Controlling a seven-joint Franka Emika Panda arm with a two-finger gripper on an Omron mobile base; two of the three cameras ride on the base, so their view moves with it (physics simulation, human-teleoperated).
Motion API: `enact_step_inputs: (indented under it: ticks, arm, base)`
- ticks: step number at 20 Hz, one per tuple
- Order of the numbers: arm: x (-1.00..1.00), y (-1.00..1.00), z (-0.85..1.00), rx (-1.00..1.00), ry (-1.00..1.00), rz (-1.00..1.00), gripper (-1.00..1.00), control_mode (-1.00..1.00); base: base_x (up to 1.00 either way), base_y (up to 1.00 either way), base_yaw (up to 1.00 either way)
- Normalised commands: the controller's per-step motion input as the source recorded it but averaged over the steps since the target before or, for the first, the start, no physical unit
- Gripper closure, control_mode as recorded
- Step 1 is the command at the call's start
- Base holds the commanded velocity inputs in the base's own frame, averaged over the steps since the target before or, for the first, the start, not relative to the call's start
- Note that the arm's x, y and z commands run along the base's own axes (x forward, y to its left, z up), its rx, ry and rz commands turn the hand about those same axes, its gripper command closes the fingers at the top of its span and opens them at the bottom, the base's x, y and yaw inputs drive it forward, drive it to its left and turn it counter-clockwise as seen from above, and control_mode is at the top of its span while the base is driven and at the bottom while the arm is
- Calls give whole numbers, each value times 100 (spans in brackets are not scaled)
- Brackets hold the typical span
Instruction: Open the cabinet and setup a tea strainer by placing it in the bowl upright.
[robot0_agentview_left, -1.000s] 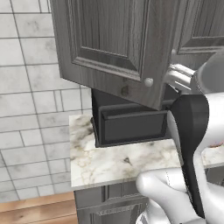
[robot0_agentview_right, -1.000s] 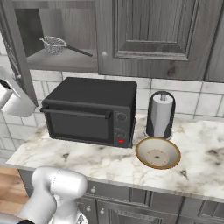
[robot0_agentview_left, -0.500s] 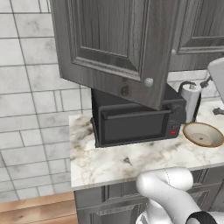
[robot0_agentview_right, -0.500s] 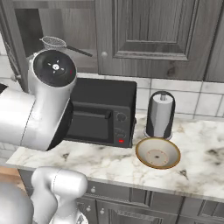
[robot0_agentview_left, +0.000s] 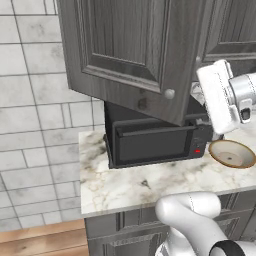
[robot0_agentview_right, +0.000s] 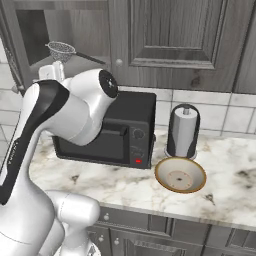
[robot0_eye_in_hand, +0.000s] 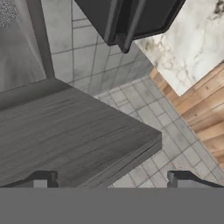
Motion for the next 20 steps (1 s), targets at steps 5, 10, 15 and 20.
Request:
enact_step_inputs:
  ticks: [5, 10, 15, 20]
  arm:
    - [28, 21, 0, 3, -6, 7, -100, -100]
    - [7, 11, 0, 16, -1, 12, -100, -100]
    - [0, 61, -7, 17, 2, 22, -100, -100]
    - [-4, 90, -15, 10, 7, 25, -100, -100]
  base:
    - [0, 0, 0]
    - [0, 0, 0]
    - [0, 0, 0]
    - [0, 0, 0]
